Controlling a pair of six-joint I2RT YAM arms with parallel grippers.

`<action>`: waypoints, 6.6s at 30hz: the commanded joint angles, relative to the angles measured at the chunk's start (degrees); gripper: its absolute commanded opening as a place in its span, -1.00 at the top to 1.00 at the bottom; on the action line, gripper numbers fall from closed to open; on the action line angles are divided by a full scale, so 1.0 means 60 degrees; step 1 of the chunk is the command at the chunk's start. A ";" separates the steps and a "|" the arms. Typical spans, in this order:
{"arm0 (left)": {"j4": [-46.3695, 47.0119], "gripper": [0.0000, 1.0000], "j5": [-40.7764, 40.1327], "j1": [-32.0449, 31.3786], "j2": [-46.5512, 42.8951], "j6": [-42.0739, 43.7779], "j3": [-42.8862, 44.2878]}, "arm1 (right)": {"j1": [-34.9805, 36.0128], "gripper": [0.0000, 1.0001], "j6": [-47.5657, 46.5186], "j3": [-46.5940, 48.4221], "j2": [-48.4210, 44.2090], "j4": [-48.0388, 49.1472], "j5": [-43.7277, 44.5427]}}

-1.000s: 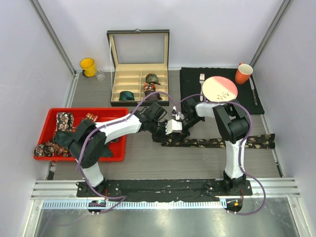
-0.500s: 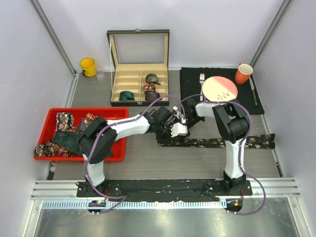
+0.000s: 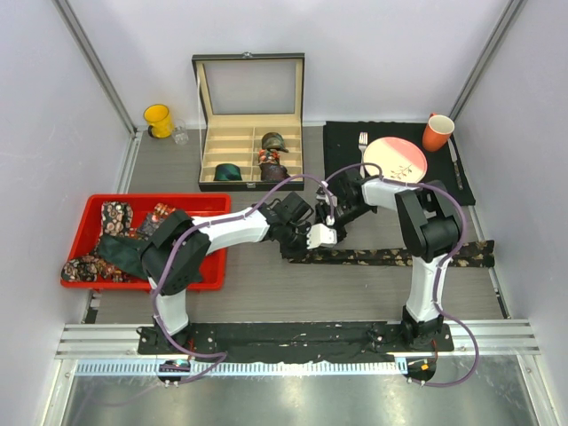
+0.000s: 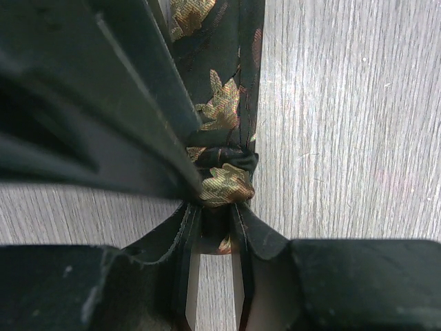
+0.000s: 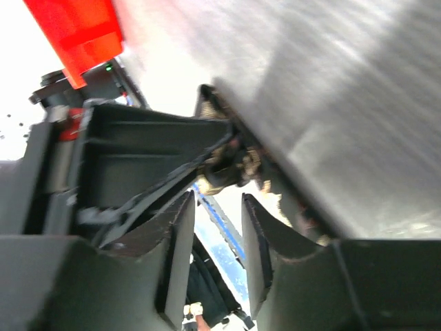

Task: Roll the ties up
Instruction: Roll the tie at the center of the board.

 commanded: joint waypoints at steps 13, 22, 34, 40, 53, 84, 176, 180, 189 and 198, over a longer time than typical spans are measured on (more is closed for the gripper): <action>-0.0280 0.50 -0.0378 -0.0027 -0.0047 0.0088 -0.0275 | 0.0558 0.35 0.0329 -0.0150 0.0073 0.0319 0.0669; -0.0105 0.20 -0.0189 0.0061 -0.0485 0.0088 -0.0611 | 0.0294 0.99 -0.0301 -0.0369 0.0294 -0.0032 0.1607; 0.0437 -0.28 0.0251 0.0574 -0.0897 -0.0176 -0.0876 | 0.0279 0.99 -0.0873 -0.0560 0.0440 -0.0003 0.2165; 0.0598 -0.20 0.0954 0.0545 -0.0824 -0.0425 -0.0584 | 0.0279 0.99 -0.0829 -0.0545 0.0557 0.0128 0.2238; 0.1067 0.41 0.1467 0.0076 -0.0341 -0.1582 0.0515 | 0.0279 0.99 -0.0521 -0.0531 0.0630 0.0319 0.2297; -0.0925 0.39 -0.0305 -0.0290 0.0964 -0.0074 0.0369 | -0.0278 0.32 -0.0858 -0.0633 -0.0980 -0.0325 0.0891; 0.1067 0.49 0.1659 0.0003 -0.0033 -0.1289 0.0281 | 0.0543 0.99 0.0211 -0.0458 0.1187 0.1916 0.2663; 0.0528 0.56 0.0897 -0.0012 0.0158 -0.0910 0.0209 | 0.0543 0.99 0.0153 -0.0458 0.0925 0.1857 0.2517; -0.0297 -0.04 0.0603 0.0588 -0.0968 -0.0117 -0.0787 | 0.0557 0.99 -0.0125 -0.0326 0.0806 0.1506 0.2502; 0.1051 -0.44 0.0837 0.0399 -0.1249 -0.1026 -0.0422 | 0.0777 0.99 -0.0214 -0.0165 0.0806 0.1462 0.2400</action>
